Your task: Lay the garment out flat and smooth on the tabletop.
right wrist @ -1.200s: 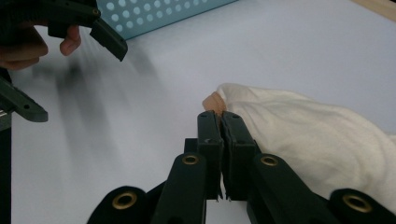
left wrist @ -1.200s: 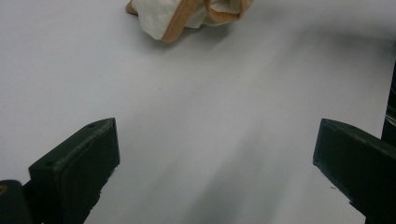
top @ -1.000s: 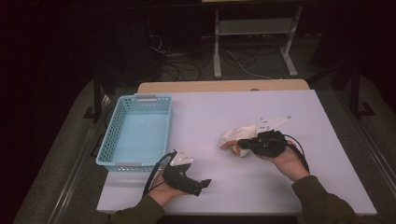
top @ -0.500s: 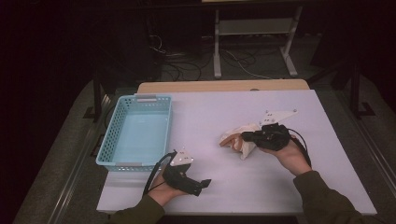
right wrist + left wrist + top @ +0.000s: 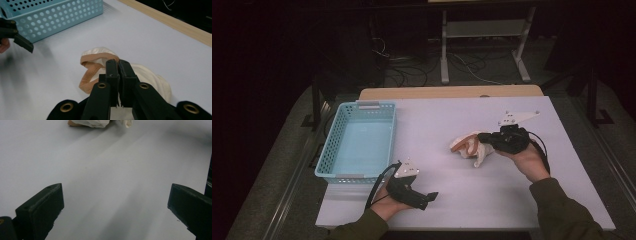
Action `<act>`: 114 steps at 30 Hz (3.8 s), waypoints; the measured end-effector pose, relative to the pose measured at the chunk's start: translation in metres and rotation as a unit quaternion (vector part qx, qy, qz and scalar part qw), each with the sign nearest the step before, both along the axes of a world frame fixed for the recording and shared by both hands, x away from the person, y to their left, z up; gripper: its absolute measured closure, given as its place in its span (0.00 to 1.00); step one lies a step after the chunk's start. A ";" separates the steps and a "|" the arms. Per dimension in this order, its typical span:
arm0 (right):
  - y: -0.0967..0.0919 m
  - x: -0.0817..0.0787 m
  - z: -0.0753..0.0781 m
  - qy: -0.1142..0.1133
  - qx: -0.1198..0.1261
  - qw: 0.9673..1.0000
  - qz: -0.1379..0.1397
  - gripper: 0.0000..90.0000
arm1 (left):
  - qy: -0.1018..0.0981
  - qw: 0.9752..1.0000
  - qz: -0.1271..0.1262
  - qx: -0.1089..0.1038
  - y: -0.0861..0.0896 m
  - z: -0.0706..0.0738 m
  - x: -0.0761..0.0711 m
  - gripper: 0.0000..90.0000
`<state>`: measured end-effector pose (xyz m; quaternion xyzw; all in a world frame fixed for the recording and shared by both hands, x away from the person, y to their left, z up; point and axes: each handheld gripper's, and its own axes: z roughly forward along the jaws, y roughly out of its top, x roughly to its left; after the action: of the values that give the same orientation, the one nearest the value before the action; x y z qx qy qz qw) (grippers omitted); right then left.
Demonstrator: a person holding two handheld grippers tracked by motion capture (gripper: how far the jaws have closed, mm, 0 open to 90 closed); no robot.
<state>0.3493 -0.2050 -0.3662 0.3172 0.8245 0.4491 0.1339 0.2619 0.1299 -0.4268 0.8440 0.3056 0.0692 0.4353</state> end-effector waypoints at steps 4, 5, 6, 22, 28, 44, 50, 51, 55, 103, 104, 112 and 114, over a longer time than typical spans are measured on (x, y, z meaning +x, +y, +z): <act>-0.003 0.003 0.000 -0.001 0.000 1.000 -0.006 0.96 | 0.001 1.000 0.001 -0.001 0.000 0.000 0.000 0.00; -0.004 0.004 0.000 0.000 0.001 1.000 -0.009 0.96 | 0.001 1.000 0.000 -0.001 0.000 0.000 0.000 0.00; -0.005 0.006 0.000 0.000 0.002 1.000 -0.011 0.96 | 0.001 1.000 0.000 -0.001 0.000 0.000 0.000 0.00; -0.019 0.030 -0.013 0.017 0.002 0.998 -0.054 0.96 | 0.003 1.000 -0.001 0.000 0.000 -0.001 0.000 0.00; -0.019 0.037 -0.018 0.024 -0.005 0.998 -0.065 0.96 | 0.003 1.000 -0.001 0.001 0.000 -0.001 0.000 0.00; -0.026 0.039 -0.019 0.045 0.019 0.996 -0.073 0.83 | 0.002 1.000 -0.002 0.001 0.000 -0.001 0.000 0.00; -0.027 0.035 -0.014 0.048 0.026 0.996 -0.072 0.70 | 0.002 1.000 -0.002 0.001 0.000 -0.001 0.000 0.00; -0.027 0.032 -0.012 0.049 0.027 0.996 -0.072 0.64 | 0.002 1.000 -0.002 0.001 0.000 -0.001 0.000 0.00; -0.027 0.028 -0.010 0.054 0.028 0.996 -0.068 0.57 | 0.002 1.000 -0.002 0.001 0.000 0.000 0.000 0.00; -0.024 -0.024 -0.076 0.131 -0.059 0.989 -0.021 0.70 | -0.001 1.000 -0.002 0.001 -0.002 0.000 0.000 0.00; -0.024 -0.024 -0.076 0.132 -0.059 0.989 -0.023 0.75 | -0.001 1.000 -0.003 0.002 -0.002 0.000 -0.001 0.00; -0.026 -0.024 -0.071 0.126 -0.047 0.991 -0.004 0.93 | -0.002 1.000 -0.002 0.001 -0.001 0.000 0.000 0.00; -0.026 -0.025 -0.068 0.121 -0.044 0.992 -0.003 0.94 | -0.002 1.000 -0.003 0.001 -0.001 0.000 -0.001 0.00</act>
<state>0.3245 -0.2309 -0.4345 0.3653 0.8525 0.3707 0.0486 0.2613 0.1286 -0.4268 0.8452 0.3026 0.0700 0.4350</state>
